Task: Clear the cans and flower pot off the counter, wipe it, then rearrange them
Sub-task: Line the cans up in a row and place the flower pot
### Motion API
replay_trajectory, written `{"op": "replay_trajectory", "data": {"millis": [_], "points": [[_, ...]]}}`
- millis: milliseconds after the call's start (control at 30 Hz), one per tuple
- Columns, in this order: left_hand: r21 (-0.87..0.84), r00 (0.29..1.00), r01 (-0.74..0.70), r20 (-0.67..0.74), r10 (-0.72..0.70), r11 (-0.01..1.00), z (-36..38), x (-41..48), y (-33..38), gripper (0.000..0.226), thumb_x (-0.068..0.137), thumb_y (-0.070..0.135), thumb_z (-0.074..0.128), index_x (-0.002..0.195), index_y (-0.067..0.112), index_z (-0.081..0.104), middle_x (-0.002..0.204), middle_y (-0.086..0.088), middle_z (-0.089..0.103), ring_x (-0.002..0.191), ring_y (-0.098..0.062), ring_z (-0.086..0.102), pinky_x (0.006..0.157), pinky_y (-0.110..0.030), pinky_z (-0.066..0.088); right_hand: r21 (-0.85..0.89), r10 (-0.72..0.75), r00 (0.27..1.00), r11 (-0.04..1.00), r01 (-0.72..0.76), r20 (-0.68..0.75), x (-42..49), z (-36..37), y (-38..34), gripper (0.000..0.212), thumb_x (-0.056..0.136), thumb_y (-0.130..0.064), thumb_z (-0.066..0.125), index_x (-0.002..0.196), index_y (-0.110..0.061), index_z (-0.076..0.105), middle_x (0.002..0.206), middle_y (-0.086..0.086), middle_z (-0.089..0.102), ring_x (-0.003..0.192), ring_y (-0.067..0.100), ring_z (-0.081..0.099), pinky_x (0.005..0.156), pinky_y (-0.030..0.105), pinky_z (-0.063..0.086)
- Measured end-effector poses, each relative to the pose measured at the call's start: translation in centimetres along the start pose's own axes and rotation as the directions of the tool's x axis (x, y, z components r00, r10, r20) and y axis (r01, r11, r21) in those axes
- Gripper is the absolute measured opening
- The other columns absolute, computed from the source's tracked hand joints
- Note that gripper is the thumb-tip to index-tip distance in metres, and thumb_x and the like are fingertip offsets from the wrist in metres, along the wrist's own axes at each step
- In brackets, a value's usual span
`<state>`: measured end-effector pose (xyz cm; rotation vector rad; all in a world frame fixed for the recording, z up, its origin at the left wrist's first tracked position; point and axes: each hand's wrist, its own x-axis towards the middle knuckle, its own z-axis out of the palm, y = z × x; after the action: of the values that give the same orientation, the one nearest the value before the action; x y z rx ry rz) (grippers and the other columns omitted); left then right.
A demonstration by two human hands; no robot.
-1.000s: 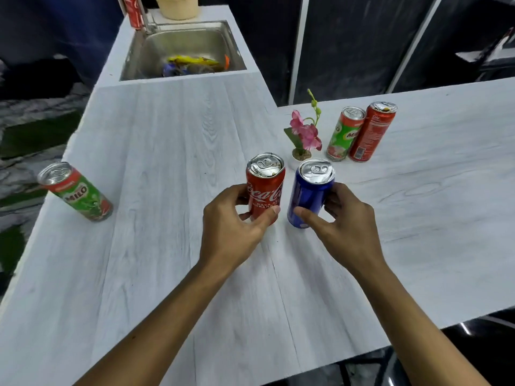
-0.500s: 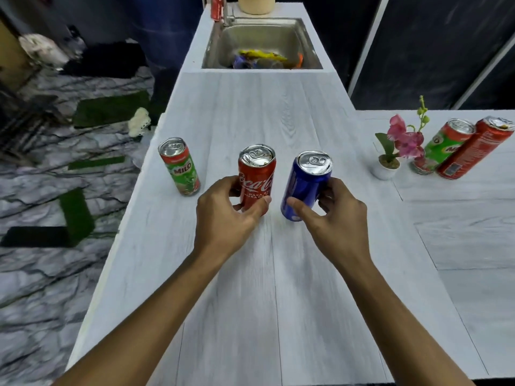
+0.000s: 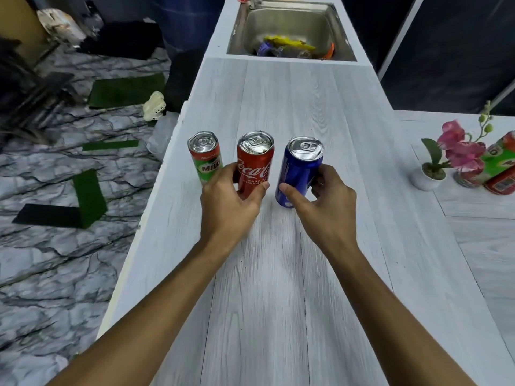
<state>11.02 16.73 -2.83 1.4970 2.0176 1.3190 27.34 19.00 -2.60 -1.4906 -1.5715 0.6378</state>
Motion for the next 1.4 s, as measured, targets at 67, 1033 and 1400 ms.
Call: {"op": "replay_trajectory", "data": {"millis": [67, 1033, 1400], "points": [[-0.001, 1.000, 0.008, -0.015, -0.008, 1.000, 0.3, 0.2, 0.0, 0.054, 0.082, 0.042, 0.082, 0.126, 0.016, 0.066, 0.114, 0.002, 0.071, 0.098, -0.008, 0.063, 0.082, -0.022, 0.055, -0.002, 0.002, 1.000, 1.000, -0.002, -0.001, 0.4, 0.4, 0.0, 0.060, 0.078, -0.043, 0.084, 0.127, -0.017, 0.061, 0.113, -0.006, 0.071, 0.100, 0.007, 0.065, 0.084, 0.014, 0.049], [0.030, 0.986, 0.143, -0.089, -0.140, 0.989, 2.4, 0.9, 0.0, 0.060, 0.088, 0.036, 0.079, 0.138, 0.012, 0.057, 0.128, -0.004, 0.066, 0.117, -0.022, 0.064, 0.095, -0.044, 0.058, -0.030, 0.037, 0.999, 0.999, -0.036, 0.031, 2.3, 3.0, 0.2, 0.061, 0.078, -0.046, 0.084, 0.127, -0.018, 0.061, 0.113, -0.005, 0.072, 0.096, 0.004, 0.062, 0.078, 0.007, 0.042], [0.066, 0.976, 0.188, -0.122, -0.179, 0.980, 3.1, 0.2, -0.1, 0.067, 0.090, 0.045, 0.073, 0.144, 0.012, 0.052, 0.135, -0.004, 0.064, 0.121, -0.021, 0.063, 0.096, -0.043, 0.057, -0.107, 0.046, 0.997, 0.993, -0.039, 0.062, 2.1, 2.9, 0.1, 0.065, 0.081, -0.050, 0.080, 0.133, -0.020, 0.057, 0.122, -0.004, 0.070, 0.095, 0.000, 0.056, 0.068, 0.000, 0.033]]}}
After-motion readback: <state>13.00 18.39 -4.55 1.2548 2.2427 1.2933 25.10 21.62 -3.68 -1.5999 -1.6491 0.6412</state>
